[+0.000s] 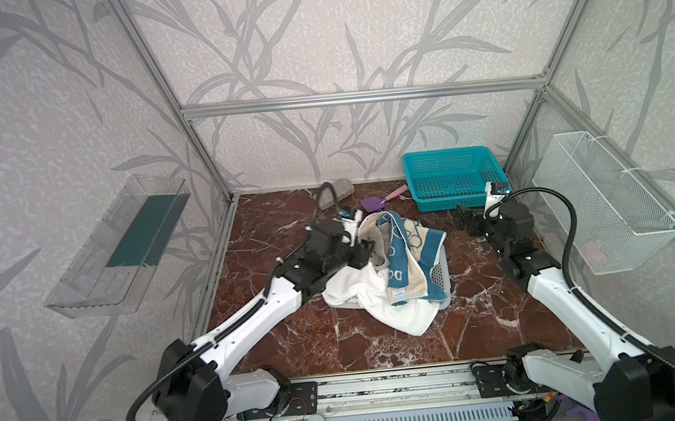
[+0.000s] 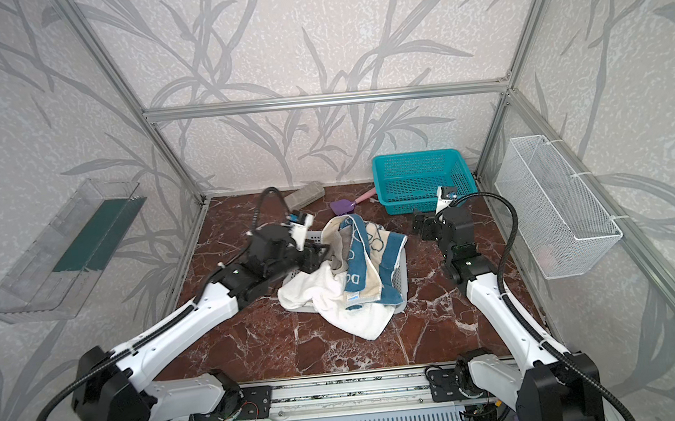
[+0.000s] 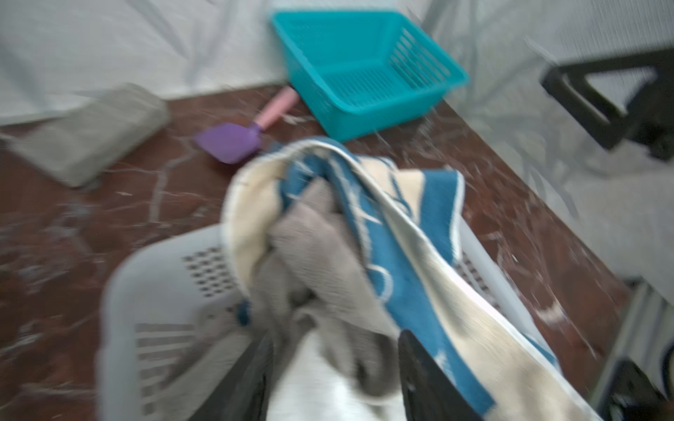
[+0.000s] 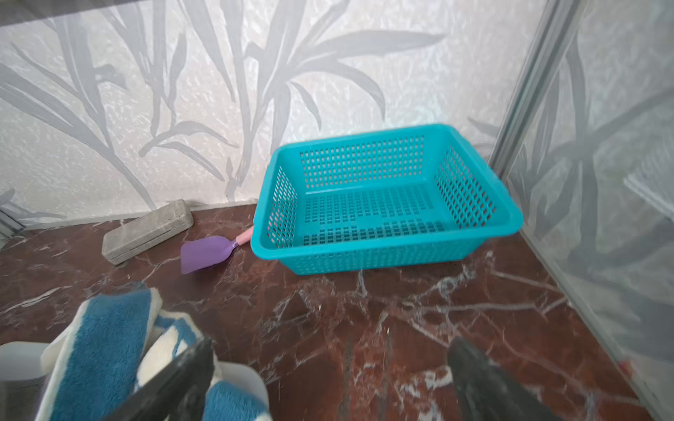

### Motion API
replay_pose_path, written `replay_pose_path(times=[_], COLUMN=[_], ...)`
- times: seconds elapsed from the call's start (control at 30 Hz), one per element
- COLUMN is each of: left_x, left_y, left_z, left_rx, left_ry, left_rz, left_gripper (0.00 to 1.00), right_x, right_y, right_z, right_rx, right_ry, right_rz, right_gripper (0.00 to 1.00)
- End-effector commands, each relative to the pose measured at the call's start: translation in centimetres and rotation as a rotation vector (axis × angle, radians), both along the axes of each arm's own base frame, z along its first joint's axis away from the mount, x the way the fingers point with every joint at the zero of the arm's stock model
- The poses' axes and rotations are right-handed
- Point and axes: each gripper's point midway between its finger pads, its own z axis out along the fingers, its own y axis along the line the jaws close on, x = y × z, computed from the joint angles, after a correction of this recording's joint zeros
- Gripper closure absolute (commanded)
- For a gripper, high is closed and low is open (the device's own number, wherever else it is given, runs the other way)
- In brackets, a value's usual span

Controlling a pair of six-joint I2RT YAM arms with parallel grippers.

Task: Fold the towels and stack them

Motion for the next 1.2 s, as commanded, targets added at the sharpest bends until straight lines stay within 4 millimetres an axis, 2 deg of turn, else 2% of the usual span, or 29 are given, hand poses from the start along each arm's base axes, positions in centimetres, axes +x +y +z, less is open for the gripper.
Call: replay_pose_path(times=[0.0, 0.07, 0.1, 0.13, 0.2, 0.3, 0.37, 0.5, 0.63, 0.77, 0.9, 1.07, 1.17], left_x=[-1.5, -1.2, -1.2, -0.8, 0.1, 1.8, 3.3, 5.5, 8.3, 11.2, 13.3, 14.5, 15.6], left_y=[-2.7, -3.0, -3.0, -2.4, 0.3, 6.0, 10.9, 19.7, 25.5, 28.6, 30.1, 31.0, 32.2], left_z=[-6.1, -9.2, -10.5, -11.8, -13.9, -15.1, -15.4, -15.2, -14.5, -15.4, -17.9, -22.3, -23.3], left_rx=[0.155, 0.234, 0.259, 0.291, 0.373, 0.467, 0.544, 0.772, 0.952, 1.143, 1.289, 1.319, 1.336], left_ry=[0.216, 0.329, 0.362, 0.387, 0.425, 0.454, 0.446, 0.438, 0.355, 0.246, 0.148, 0.121, 0.098], left_rz=[-0.009, 0.012, 0.020, 0.062, 0.154, 0.279, 0.388, 0.541, 0.583, 0.481, 0.329, 0.088, 0.056], left_gripper=[0.52, 0.59, 0.59, 0.59, 0.60, 0.60, 0.60, 0.64, 0.71, 0.73, 0.73, 0.70, 0.70], right_x=[-2.9, -3.3, -3.5, -3.8, -4.2, -4.5, -4.5, -3.7, -2.9, -2.9, -3.0, -2.7, -2.5], right_y=[1.1, 2.5, 2.8, 3.0, 3.1, 3.5, 4.0, 5.5, 6.4, 7.2, 7.1, 6.9, 6.6], right_z=[-4.8, -4.8, -4.9, -5.3, -6.0, -6.9, -7.1, -6.0, -5.8, -6.6, -7.5, -7.9, -8.0], right_rx=[0.089, 0.109, 0.111, 0.112, 0.116, 0.138, 0.180, 0.292, 0.306, 0.292, 0.275, 0.253, 0.240], right_ry=[0.237, 0.222, 0.220, 0.227, 0.245, 0.267, 0.262, 0.198, 0.191, 0.223, 0.242, 0.247, 0.214], right_rz=[0.020, 0.093, 0.106, 0.116, 0.126, 0.138, 0.147, 0.188, 0.222, 0.263, 0.257, 0.249, 0.233], right_gripper=[0.01, 0.01, 0.01, 0.01, 0.01, 0.01, 0.00, 0.03, 0.04, 0.04, 0.04, 0.06, 0.07])
